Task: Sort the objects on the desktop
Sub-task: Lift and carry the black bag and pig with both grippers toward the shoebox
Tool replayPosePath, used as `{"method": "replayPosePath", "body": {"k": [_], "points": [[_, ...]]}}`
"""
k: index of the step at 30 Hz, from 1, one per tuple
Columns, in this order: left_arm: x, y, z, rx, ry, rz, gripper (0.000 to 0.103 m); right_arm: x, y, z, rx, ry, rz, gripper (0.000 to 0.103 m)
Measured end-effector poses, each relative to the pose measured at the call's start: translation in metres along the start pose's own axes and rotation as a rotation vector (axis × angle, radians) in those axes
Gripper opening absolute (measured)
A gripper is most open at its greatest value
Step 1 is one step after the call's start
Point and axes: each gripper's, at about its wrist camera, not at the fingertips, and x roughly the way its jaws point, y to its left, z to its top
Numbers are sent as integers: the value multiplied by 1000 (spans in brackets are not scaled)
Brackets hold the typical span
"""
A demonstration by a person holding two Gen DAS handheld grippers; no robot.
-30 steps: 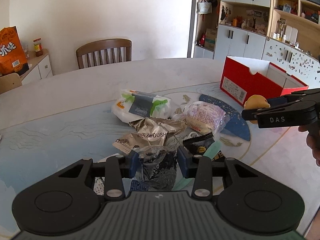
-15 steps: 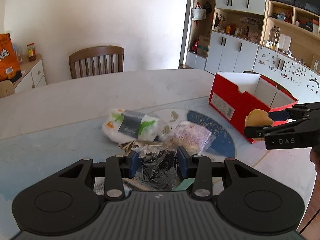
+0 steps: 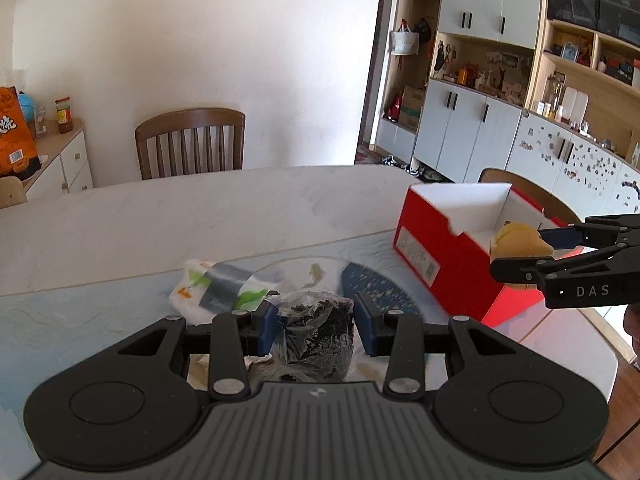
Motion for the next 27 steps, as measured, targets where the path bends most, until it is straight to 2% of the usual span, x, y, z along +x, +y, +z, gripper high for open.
{"method": "replayPosePath", "body": {"k": [12,19,27], "points": [[9,-55,26,-31,-13,-4,39,-20,-63,7,-16,-55,17,67],[19,-88,37,-5,-19,9,39,-18,-101,4,-7,-71,20,68],[41,-123,55,19,-23,-11,39,-13,-136,3,-22,-74,11,68]]}}
